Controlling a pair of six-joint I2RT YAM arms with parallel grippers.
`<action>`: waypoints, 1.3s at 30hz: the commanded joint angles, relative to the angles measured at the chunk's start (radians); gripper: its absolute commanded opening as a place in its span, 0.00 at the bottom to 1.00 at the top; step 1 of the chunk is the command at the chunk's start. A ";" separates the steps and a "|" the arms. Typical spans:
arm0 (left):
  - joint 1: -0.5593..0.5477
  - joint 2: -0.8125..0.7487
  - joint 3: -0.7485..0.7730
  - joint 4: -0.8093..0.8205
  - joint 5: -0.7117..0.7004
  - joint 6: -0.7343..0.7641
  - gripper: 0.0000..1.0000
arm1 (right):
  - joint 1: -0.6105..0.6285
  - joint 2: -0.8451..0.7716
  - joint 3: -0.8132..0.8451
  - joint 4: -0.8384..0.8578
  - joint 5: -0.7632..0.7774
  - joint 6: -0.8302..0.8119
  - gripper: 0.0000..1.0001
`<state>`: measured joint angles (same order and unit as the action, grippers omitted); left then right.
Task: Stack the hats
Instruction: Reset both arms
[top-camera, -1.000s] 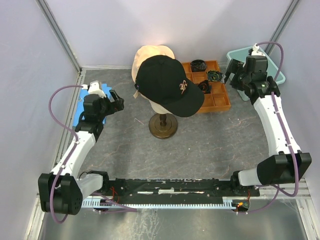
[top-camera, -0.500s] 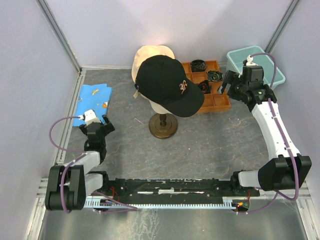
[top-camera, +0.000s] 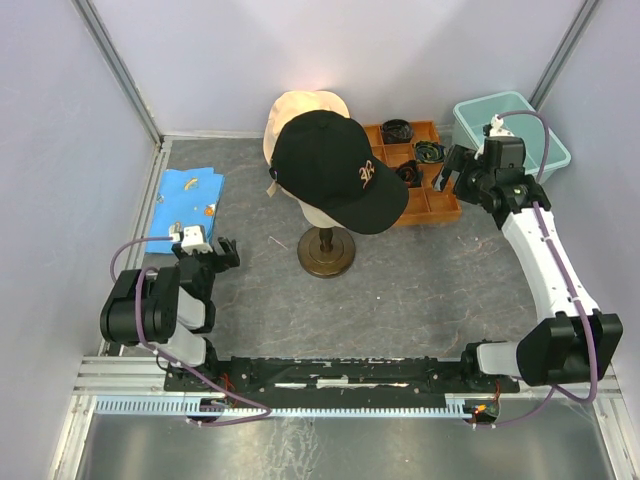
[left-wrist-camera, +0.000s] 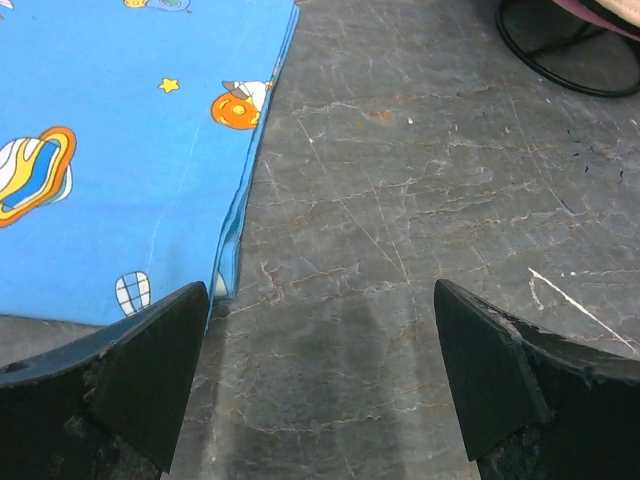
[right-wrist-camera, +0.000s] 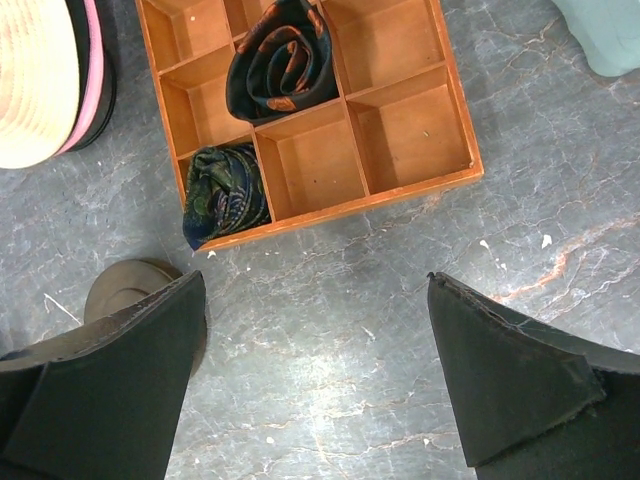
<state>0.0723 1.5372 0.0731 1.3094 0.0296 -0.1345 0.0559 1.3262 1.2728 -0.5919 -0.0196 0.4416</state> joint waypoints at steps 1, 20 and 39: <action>0.005 -0.016 0.031 0.121 0.080 0.076 0.99 | -0.004 -0.056 -0.066 0.106 -0.028 -0.039 0.99; -0.006 -0.018 0.123 -0.054 0.067 0.083 0.99 | -0.002 -0.161 -0.692 0.768 0.231 -0.397 0.99; -0.015 -0.018 0.133 -0.076 0.049 0.089 0.99 | 0.004 0.193 -0.900 1.453 0.185 -0.407 0.99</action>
<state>0.0631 1.5360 0.1879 1.2057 0.1005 -0.0853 0.0582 1.5242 0.3191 0.7570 0.1738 0.0540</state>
